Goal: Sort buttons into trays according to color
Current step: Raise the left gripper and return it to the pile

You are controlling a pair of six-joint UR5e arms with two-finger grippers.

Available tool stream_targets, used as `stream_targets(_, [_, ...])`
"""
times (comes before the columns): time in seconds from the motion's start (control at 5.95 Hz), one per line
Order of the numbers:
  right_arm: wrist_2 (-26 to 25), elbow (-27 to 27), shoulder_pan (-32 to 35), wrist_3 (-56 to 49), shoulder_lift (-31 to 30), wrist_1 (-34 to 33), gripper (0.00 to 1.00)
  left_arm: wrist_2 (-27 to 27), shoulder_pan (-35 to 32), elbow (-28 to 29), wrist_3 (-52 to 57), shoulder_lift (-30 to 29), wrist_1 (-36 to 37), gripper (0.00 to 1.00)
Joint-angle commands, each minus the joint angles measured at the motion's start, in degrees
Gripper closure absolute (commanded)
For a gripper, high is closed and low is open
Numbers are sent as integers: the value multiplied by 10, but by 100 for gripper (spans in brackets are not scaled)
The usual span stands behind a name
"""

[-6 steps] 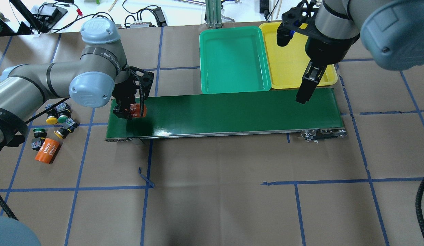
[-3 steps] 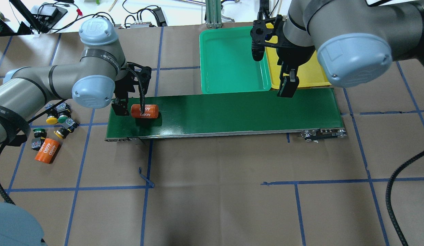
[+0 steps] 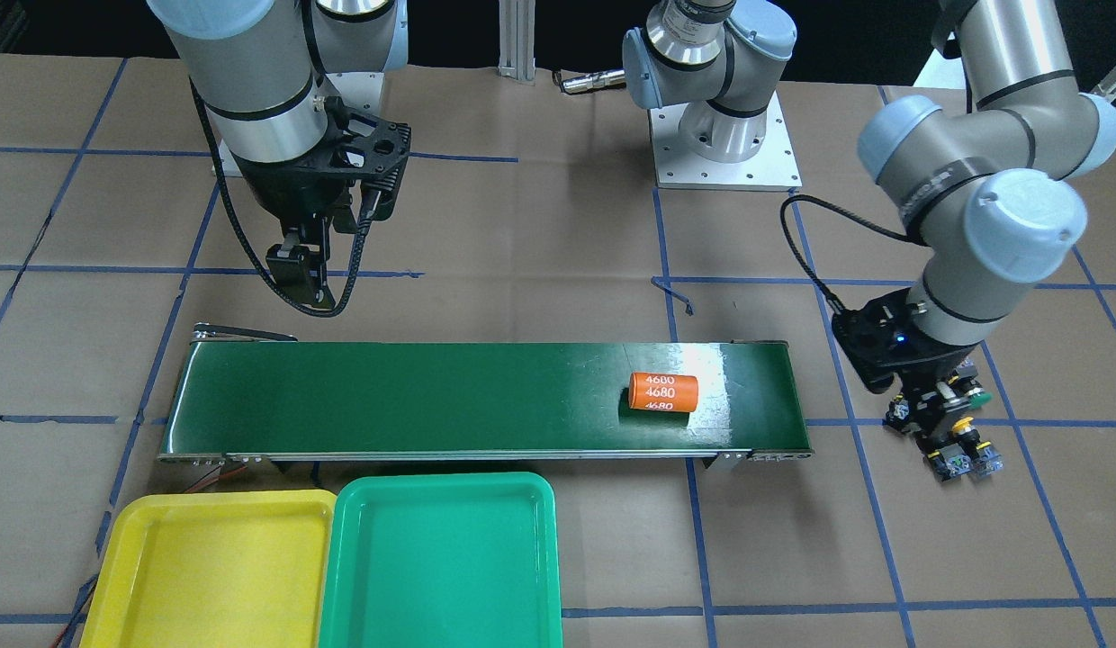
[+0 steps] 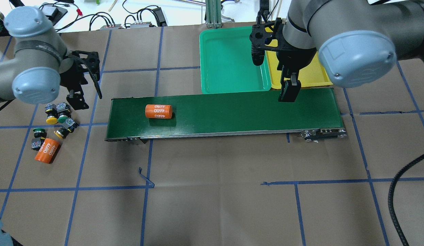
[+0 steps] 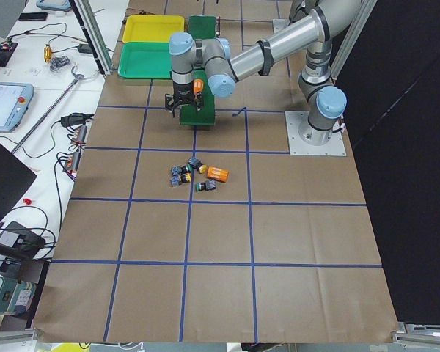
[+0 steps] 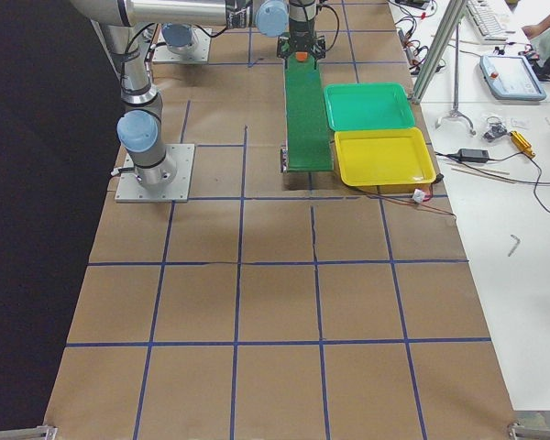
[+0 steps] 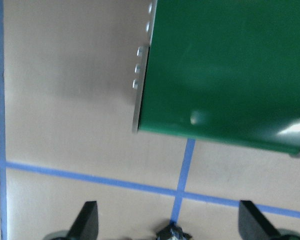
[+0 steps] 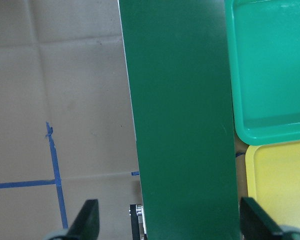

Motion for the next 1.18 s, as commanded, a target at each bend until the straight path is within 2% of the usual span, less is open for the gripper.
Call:
stream_targets(0.0, [0, -2, 0, -42, -4, 13, 1, -3, 90, -30, -100, 9, 16, 3])
stream_targets(0.34, [-2, 2, 0, -35, -12, 12, 0, -2, 161, -86, -263, -1, 45, 3])
stream_targets(0.67, [-2, 5, 1, -40, -17, 17, 0, 2, 189, -135, -317, -8, 73, 3])
stream_targets(0.84, [-3, 5, 1, -40, -17, 18, 0, 6, 201, -153, -324, -31, 87, 3])
stream_targets(1.01, [-3, 5, 1, -40, -17, 18, 0, 7, 202, -166, -325, -52, 125, 18])
